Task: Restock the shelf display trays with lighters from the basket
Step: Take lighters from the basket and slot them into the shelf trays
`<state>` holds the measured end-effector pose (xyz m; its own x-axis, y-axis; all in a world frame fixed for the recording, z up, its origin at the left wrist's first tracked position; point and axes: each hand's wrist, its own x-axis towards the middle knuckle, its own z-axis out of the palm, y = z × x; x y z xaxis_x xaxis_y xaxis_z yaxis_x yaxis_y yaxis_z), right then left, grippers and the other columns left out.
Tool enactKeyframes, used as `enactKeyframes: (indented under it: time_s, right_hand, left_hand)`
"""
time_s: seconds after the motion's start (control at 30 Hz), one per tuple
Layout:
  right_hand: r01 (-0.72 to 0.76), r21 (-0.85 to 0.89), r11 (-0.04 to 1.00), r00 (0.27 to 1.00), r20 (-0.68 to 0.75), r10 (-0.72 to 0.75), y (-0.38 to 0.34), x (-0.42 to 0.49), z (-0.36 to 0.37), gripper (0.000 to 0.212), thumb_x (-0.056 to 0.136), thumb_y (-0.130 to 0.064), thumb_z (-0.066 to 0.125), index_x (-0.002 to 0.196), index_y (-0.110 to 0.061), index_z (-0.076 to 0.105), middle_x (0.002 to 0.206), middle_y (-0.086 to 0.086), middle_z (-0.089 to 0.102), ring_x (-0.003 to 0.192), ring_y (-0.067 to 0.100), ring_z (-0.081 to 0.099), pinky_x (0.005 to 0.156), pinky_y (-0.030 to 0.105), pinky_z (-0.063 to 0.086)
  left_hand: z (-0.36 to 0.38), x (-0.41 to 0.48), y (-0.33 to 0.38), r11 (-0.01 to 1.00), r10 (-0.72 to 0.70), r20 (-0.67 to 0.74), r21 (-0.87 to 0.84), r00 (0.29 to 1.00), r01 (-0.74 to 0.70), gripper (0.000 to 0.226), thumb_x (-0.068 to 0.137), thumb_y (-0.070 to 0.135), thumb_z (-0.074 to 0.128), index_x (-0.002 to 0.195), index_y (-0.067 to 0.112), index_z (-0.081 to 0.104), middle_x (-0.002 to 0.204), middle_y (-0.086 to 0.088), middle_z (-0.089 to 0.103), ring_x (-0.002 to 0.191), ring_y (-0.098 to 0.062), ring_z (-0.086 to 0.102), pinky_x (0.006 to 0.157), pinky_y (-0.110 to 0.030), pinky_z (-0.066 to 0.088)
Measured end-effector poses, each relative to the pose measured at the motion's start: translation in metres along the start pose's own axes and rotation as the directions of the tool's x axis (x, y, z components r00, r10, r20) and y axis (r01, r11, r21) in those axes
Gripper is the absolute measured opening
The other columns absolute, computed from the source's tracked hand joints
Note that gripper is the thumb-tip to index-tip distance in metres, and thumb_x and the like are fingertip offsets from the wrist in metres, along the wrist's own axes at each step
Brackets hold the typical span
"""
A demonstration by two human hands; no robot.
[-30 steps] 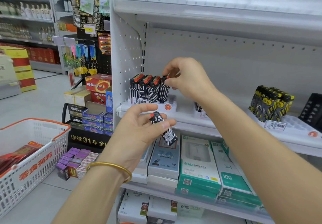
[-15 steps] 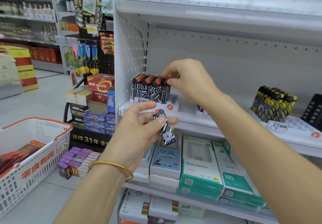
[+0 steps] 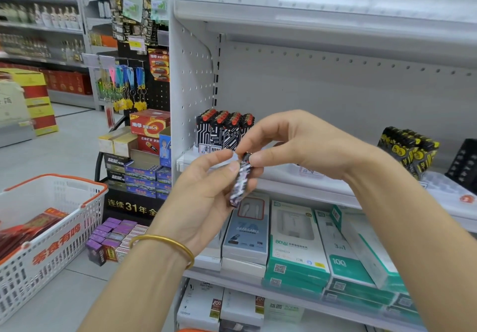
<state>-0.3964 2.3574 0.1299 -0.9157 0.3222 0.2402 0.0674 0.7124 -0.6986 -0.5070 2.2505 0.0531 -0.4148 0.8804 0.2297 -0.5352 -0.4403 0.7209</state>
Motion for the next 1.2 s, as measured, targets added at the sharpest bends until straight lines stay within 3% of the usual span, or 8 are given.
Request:
enactKeyframes:
  time_s: [0.17, 0.37, 0.47, 0.57, 0.73, 1.0, 1.1, 1.2]
  right_hand:
    - [-0.049, -0.013, 0.999, 0.982, -0.184, 0.045, 0.005, 0.007, -0.002, 0.004, 0.081, -0.011, 0.069, 0.085, -0.009, 0.068, 0.074, 0.0, 0.064, 0.063, 0.003, 0.055, 0.054, 0.014, 0.043]
    - [-0.047, 0.001, 0.999, 0.99, -0.136, 0.047, 0.003, 0.007, -0.001, 0.013, 0.079, -0.003, 0.069, 0.089, -0.009, 0.066, 0.074, 0.007, 0.062, 0.059, 0.008, 0.059, 0.05, 0.018, 0.047]
    - [-0.045, -0.062, 0.997, 0.953, -0.302, 0.024, 0.004, 0.017, -0.006, 0.018, 0.077, 0.0, 0.071, 0.085, -0.015, 0.066, 0.072, 0.005, 0.06, 0.056, 0.006, 0.056, 0.047, 0.018, 0.046]
    - [-0.075, -0.155, 0.985, 0.882, -0.472, -0.007, 0.008, 0.03, -0.014, 0.024, 0.076, -0.001, 0.072, 0.078, -0.022, 0.06, 0.071, 0.0, 0.057, 0.062, 0.011, 0.055, 0.052, 0.029, 0.052]
    - [-0.114, -0.263, 0.958, 0.894, -0.447, -0.016, 0.016, 0.043, -0.01, 0.022, 0.076, 0.0, 0.071, 0.079, -0.02, 0.062, 0.075, 0.005, 0.06, 0.069, 0.018, 0.058, 0.067, 0.038, 0.056]
    - [-0.147, -0.501, 0.853, 0.936, -0.349, -0.044, 0.005, 0.052, -0.011, 0.016, 0.078, -0.006, 0.071, 0.091, -0.016, 0.07, 0.08, 0.001, 0.064, 0.059, 0.012, 0.058, 0.064, 0.02, 0.049]
    - [-0.146, -0.52, 0.841, 0.949, -0.314, -0.03, 0.002, 0.053, -0.01, 0.016, 0.08, -0.006, 0.07, 0.093, -0.015, 0.072, 0.085, 0.004, 0.066, 0.065, 0.019, 0.062, 0.063, 0.018, 0.049]
    - [-0.152, -0.584, 0.798, 0.946, -0.32, -0.054, 0.005, 0.055, -0.003, 0.02, 0.082, -0.008, 0.068, 0.1, -0.014, 0.071, 0.088, 0.003, 0.065, 0.072, 0.015, 0.056, 0.065, 0.014, 0.044]
  left_hand:
    - [-0.002, -0.001, 0.001, 0.99, -0.012, -0.018, 0.141, 1.0, 0.015, 0.018, 0.094, 0.011, 0.046, 0.104, 0.001, 0.057, 0.092, -0.017, 0.068, 0.082, -0.028, 0.071, 0.069, -0.03, 0.059]
    - [-0.003, -0.001, -0.001, 0.989, -0.013, -0.016, 0.148, 1.0, 0.015, 0.015, 0.092, -0.001, 0.045, 0.101, 0.002, 0.057, 0.092, -0.019, 0.069, 0.082, -0.029, 0.071, 0.068, -0.027, 0.059]
    - [-0.005, 0.0, -0.002, 0.977, -0.015, -0.035, 0.211, 0.999, 0.022, 0.022, 0.092, -0.002, 0.047, 0.112, 0.006, 0.054, 0.1, -0.022, 0.068, 0.085, -0.03, 0.071, 0.07, -0.029, 0.059]
    - [-0.007, 0.001, -0.004, 0.964, -0.009, -0.049, 0.264, 0.999, 0.021, 0.03, 0.093, -0.005, 0.047, 0.12, 0.007, 0.051, 0.104, -0.023, 0.067, 0.086, -0.03, 0.071, 0.071, -0.029, 0.059]
    - [-0.008, -0.001, -0.006, 0.961, -0.033, -0.028, 0.275, 0.999, 0.039, 0.031, 0.093, -0.007, 0.045, 0.118, 0.009, 0.052, 0.105, -0.025, 0.065, 0.085, -0.03, 0.071, 0.071, -0.03, 0.059]
    - [-0.007, 0.001, -0.008, 0.962, -0.044, -0.04, 0.269, 0.998, 0.053, 0.028, 0.093, -0.007, 0.046, 0.116, 0.008, 0.052, 0.102, -0.024, 0.066, 0.084, -0.029, 0.071, 0.068, -0.029, 0.059]
    - [-0.007, 0.001, -0.008, 0.961, -0.045, -0.05, 0.27, 0.998, 0.057, 0.028, 0.093, -0.007, 0.047, 0.115, 0.009, 0.052, 0.102, -0.024, 0.066, 0.083, -0.029, 0.072, 0.068, -0.029, 0.059]
    - [-0.008, 0.001, -0.009, 0.959, -0.041, -0.055, 0.279, 0.998, 0.054, 0.029, 0.093, -0.007, 0.047, 0.116, 0.009, 0.052, 0.102, -0.024, 0.066, 0.084, -0.029, 0.071, 0.068, -0.029, 0.059]
